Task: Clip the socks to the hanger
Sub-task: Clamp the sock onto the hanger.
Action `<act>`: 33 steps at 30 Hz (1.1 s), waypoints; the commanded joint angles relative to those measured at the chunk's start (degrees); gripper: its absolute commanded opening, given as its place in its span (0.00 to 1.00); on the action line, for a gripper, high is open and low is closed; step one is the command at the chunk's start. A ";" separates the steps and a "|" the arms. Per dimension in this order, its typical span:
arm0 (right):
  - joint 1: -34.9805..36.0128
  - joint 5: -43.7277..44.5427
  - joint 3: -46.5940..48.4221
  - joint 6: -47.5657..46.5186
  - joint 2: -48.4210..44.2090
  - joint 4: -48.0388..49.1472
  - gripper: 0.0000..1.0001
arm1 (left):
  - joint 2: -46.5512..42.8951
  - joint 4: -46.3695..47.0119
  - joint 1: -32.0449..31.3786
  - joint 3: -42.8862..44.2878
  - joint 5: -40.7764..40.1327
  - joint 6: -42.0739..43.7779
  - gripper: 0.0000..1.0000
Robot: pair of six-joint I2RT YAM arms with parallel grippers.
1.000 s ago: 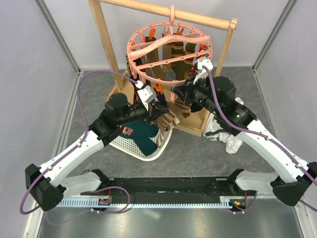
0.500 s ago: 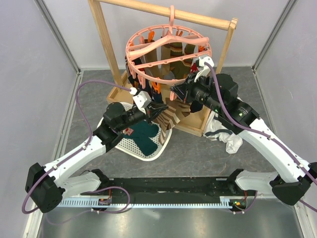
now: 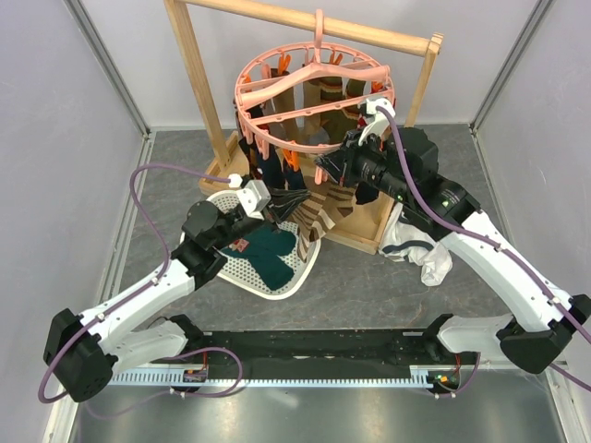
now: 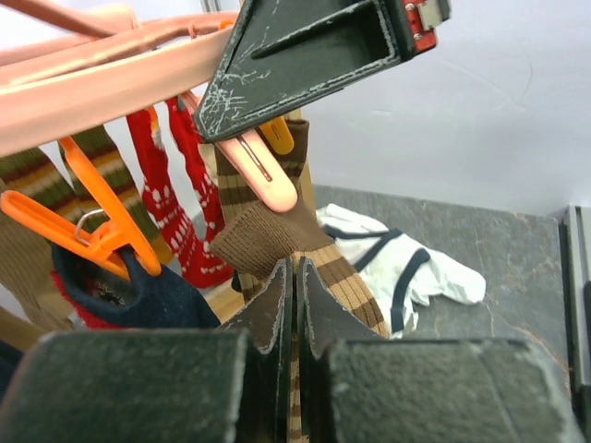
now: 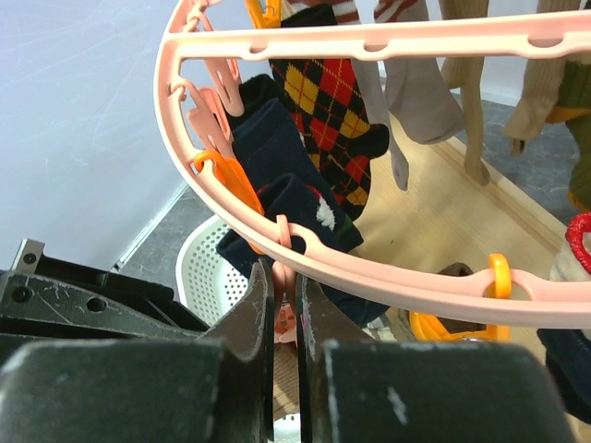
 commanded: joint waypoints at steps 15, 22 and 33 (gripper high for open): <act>-1.47 -3.36 8.57 -1.90 2.96 -0.04 0.00 | 0.21 11.04 -0.07 3.00 0.44 -2.56 0.02; -2.00 -3.71 8.74 -2.61 2.52 -0.39 0.00 | -1.28 8.15 0.02 4.93 0.44 -2.57 0.02; -2.52 -3.79 9.53 -5.33 1.20 -2.23 0.00 | 0.30 7.26 0.02 7.57 1.14 -1.77 0.02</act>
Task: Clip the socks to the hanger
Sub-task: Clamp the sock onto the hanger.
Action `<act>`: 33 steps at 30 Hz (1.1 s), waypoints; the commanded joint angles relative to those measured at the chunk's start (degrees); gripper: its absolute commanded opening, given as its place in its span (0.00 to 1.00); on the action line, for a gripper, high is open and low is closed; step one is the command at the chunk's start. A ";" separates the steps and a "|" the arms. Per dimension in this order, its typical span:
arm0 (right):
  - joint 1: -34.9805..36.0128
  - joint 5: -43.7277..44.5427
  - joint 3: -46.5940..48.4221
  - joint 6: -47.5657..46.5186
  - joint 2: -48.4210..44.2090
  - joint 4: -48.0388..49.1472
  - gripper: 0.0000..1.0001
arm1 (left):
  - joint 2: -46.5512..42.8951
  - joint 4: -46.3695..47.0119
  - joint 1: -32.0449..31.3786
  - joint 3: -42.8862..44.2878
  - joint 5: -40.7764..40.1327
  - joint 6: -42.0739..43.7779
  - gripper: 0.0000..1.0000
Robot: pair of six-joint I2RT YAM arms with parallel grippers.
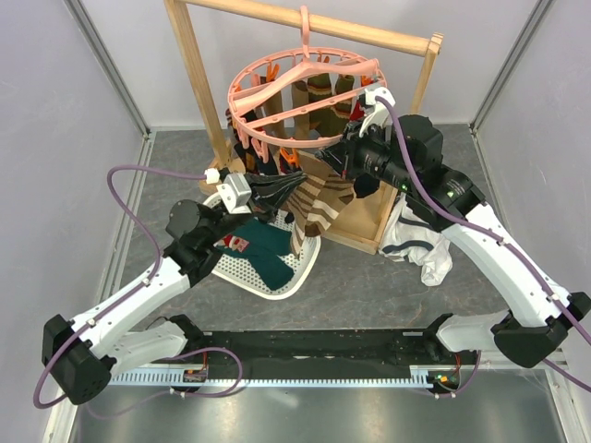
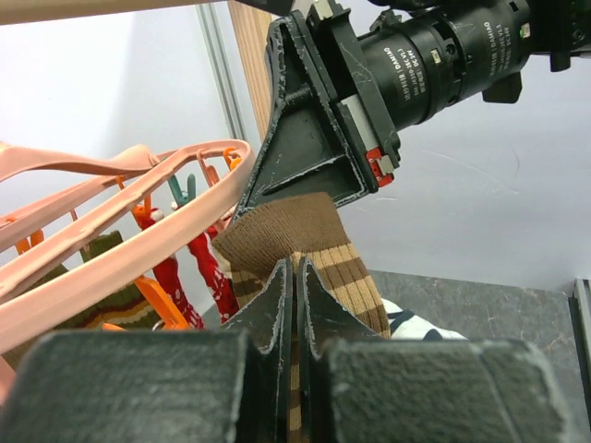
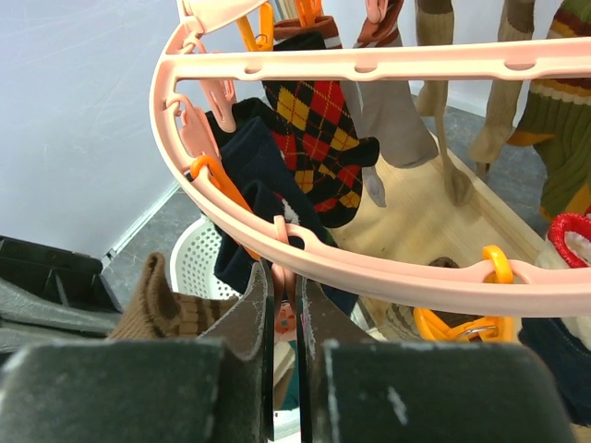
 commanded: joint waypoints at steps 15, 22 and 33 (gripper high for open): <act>-1.21 -2.18 2.89 -0.78 -2.80 1.26 0.00 | 3.68 4.86 0.02 -0.66 3.44 -1.30 0.02; -1.13 -2.26 1.75 0.36 -2.89 2.84 0.00 | 2.27 2.66 0.01 -4.18 3.36 -0.69 0.02; -1.21 -3.76 -0.63 3.61 -3.51 5.92 0.00 | 4.11 5.20 -0.07 -4.89 1.95 -1.03 0.02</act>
